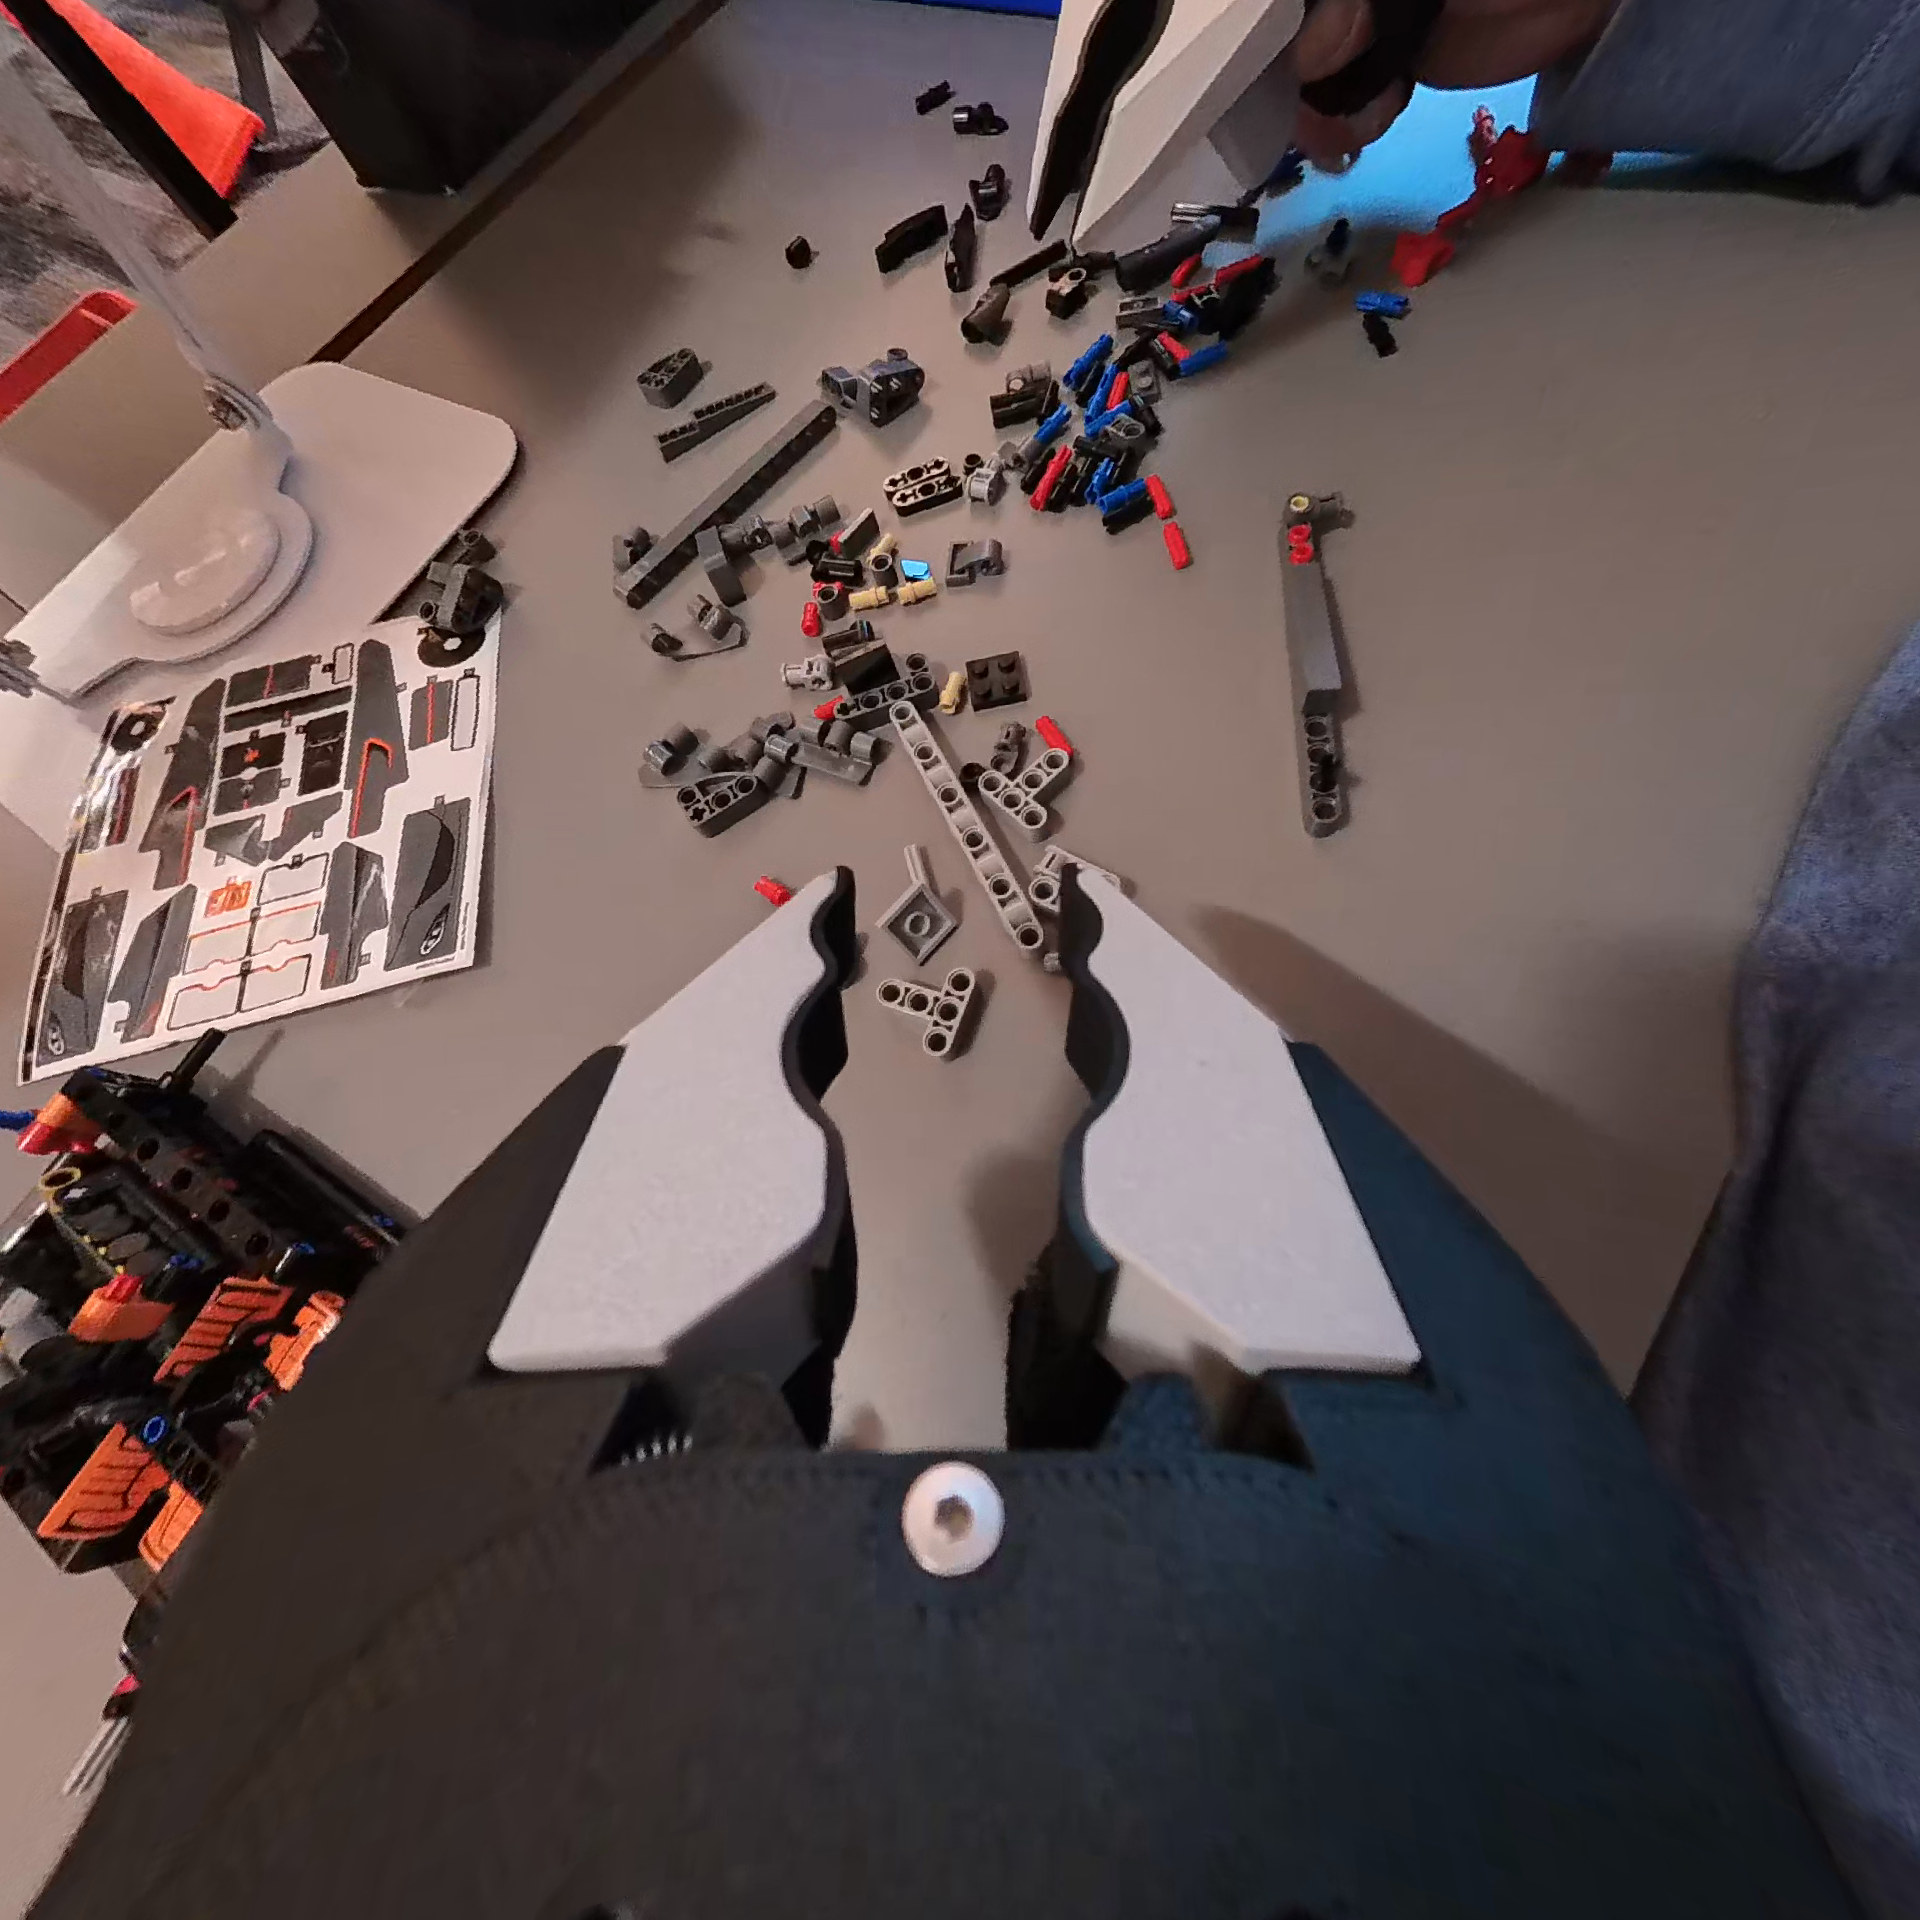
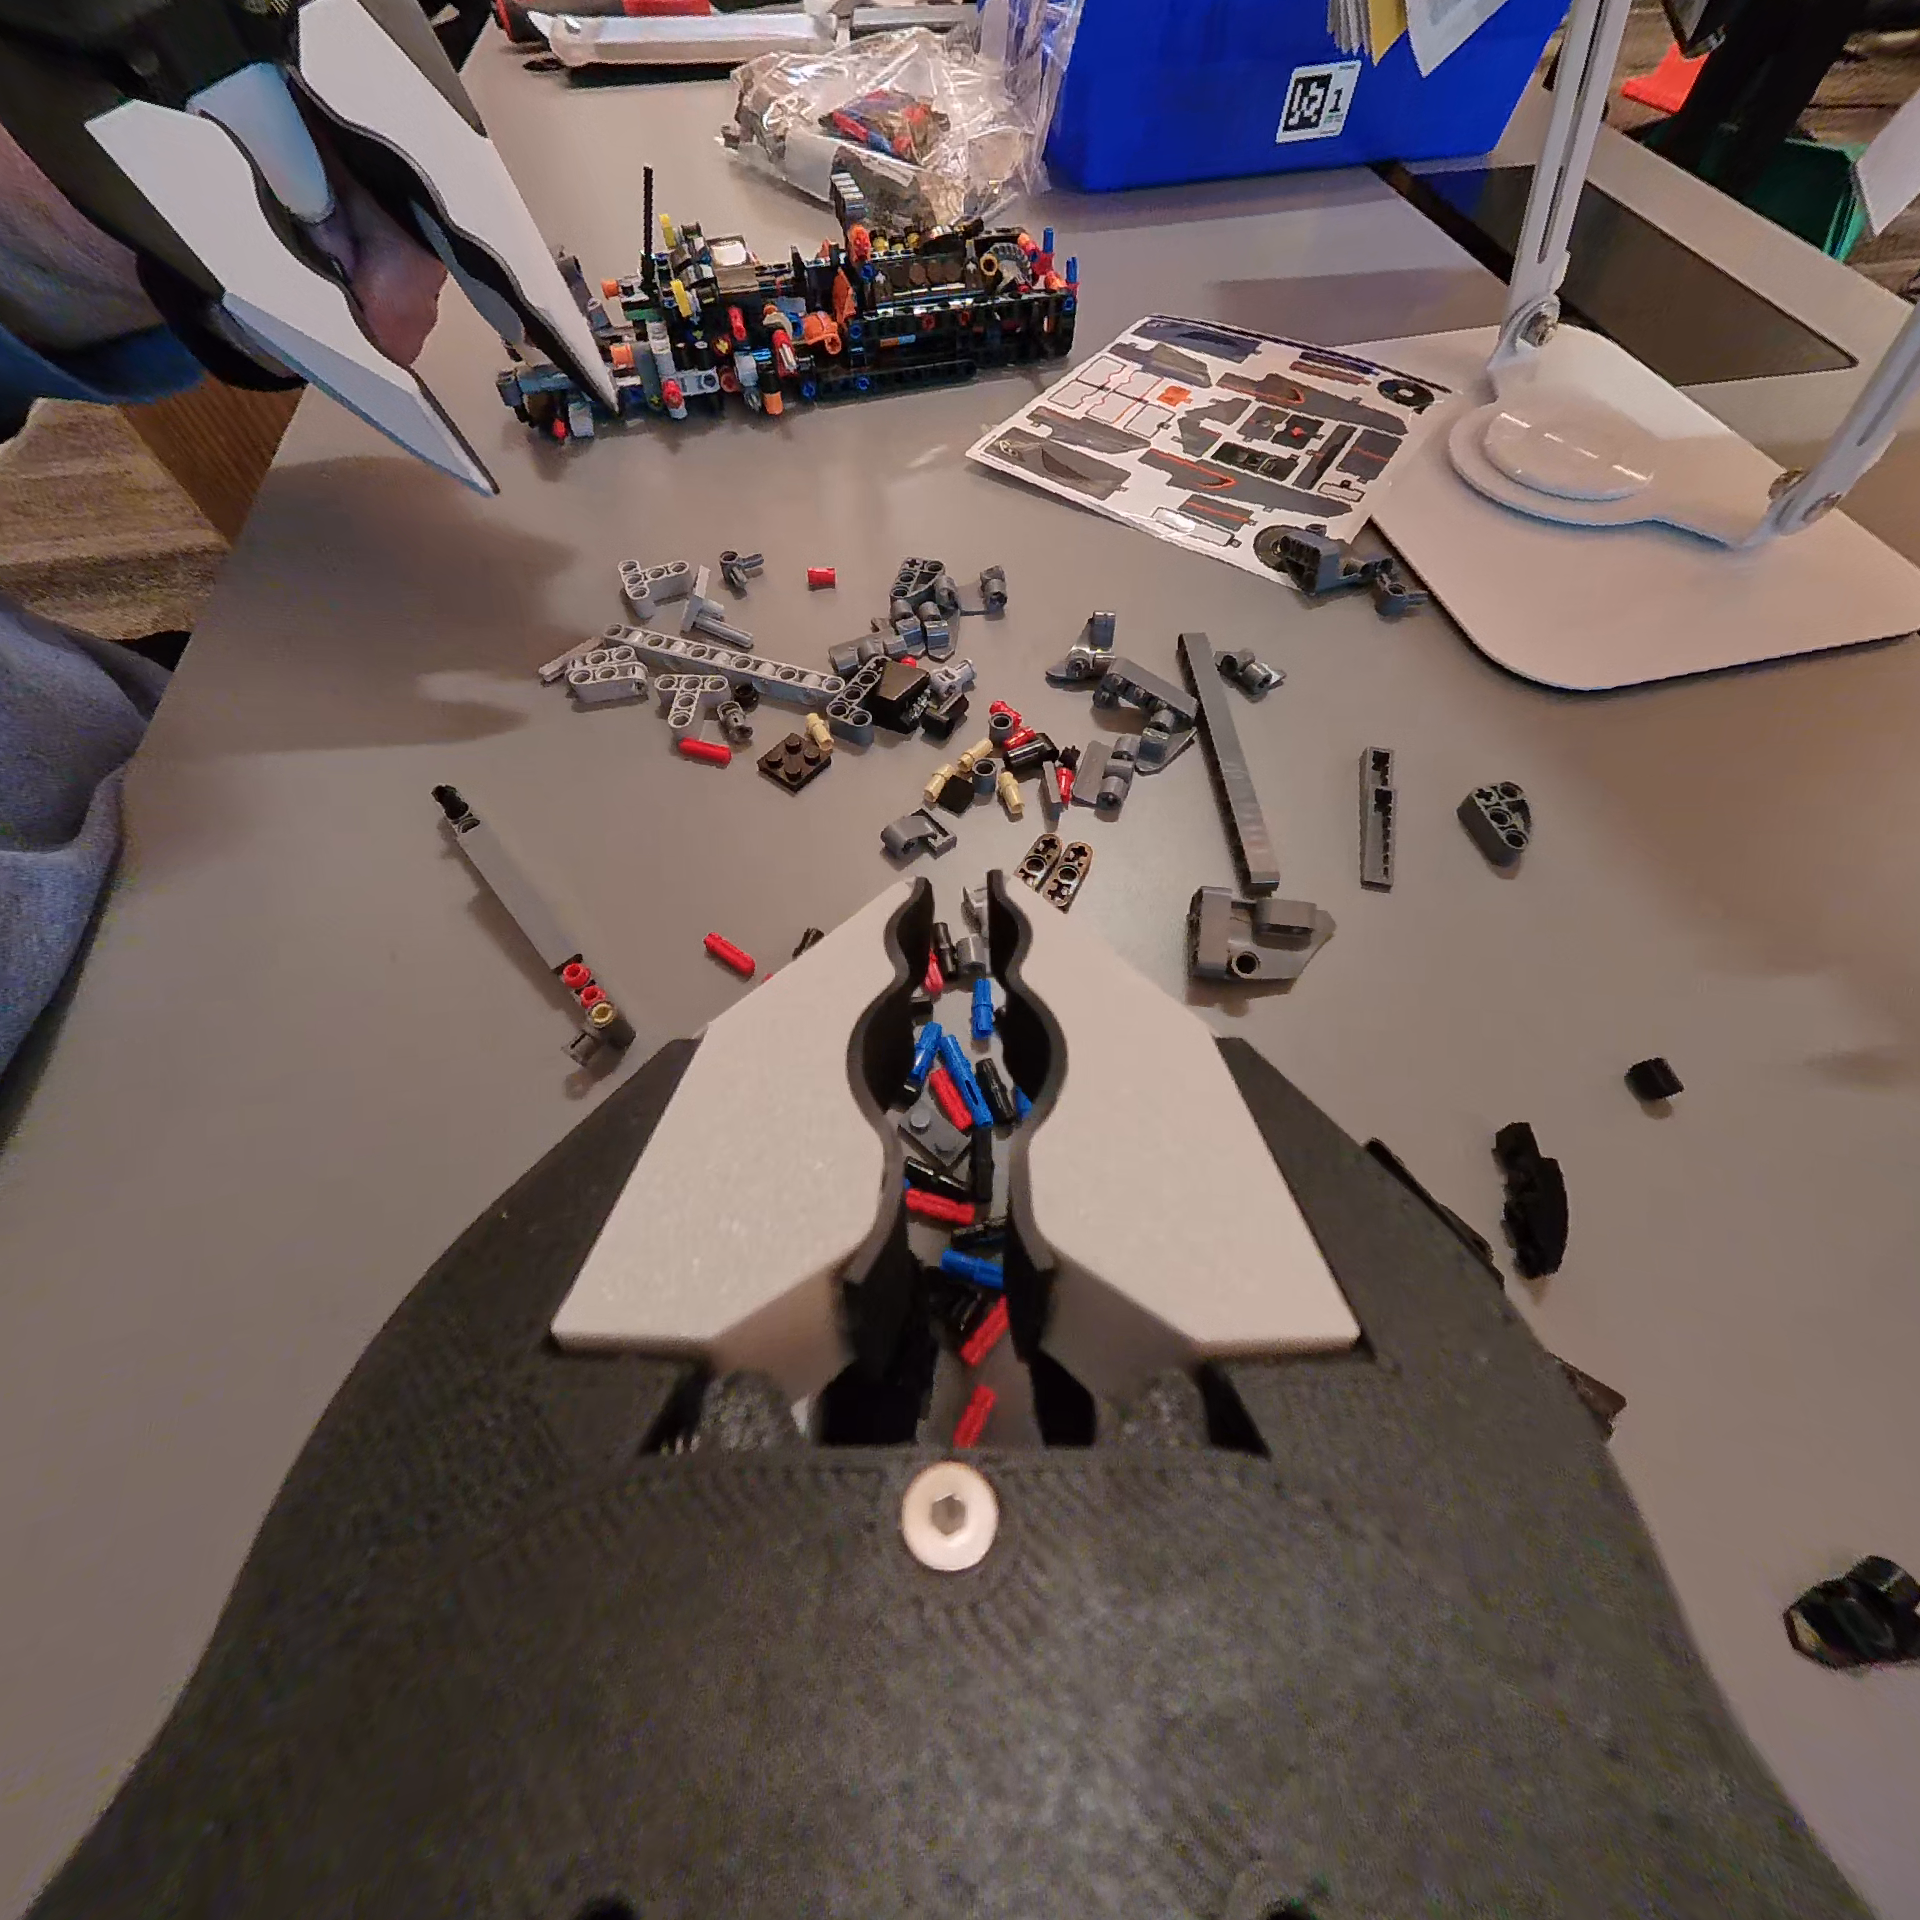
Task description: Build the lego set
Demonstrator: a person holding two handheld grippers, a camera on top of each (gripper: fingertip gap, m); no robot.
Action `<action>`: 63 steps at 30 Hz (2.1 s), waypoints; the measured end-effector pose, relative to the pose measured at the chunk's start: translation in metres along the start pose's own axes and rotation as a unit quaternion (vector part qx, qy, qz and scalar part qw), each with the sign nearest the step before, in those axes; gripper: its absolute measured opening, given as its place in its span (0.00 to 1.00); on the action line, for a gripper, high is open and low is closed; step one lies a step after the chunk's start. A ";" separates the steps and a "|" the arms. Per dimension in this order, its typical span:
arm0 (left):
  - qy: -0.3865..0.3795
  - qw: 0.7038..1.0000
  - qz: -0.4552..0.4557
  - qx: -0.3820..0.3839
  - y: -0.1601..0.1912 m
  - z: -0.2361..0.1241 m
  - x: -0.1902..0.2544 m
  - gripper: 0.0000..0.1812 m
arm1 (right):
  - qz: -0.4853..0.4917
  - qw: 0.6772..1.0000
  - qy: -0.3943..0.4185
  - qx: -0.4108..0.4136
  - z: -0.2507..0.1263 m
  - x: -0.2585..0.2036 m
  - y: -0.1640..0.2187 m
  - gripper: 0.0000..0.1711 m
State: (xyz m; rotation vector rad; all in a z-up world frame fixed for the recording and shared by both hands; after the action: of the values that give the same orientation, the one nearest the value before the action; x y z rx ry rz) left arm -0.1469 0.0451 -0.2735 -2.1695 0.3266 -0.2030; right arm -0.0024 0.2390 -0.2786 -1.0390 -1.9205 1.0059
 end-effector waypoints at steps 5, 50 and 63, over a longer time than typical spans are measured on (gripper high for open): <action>0.006 1.000 -0.003 -0.002 0.003 0.002 0.002 0.20 | 0.003 1.000 0.003 0.000 -0.001 0.001 0.001 0.04; 0.125 0.992 0.003 -0.002 -0.002 0.031 0.073 0.24 | 0.015 0.982 0.148 -0.117 -0.100 0.005 0.025 0.06; 0.099 0.994 0.015 -0.050 0.000 0.077 0.086 0.18 | 0.016 0.981 0.145 -0.128 -0.125 -0.014 0.029 0.06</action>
State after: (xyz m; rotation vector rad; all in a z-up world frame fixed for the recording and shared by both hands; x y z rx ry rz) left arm -0.0448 0.0788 -0.3157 -2.2467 0.4907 -0.3947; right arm 0.1192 0.2742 -0.2527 -1.2884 -1.8232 0.5934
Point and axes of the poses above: each gripper's, where its closed fingertips meet, z out along the fingers, y out of its underside, x = y × z across the jaws, the point moved 4 cm from there along -z, back along the fingers, and after that the axes turned 15 degrees about -z, right-handed, at the moved point
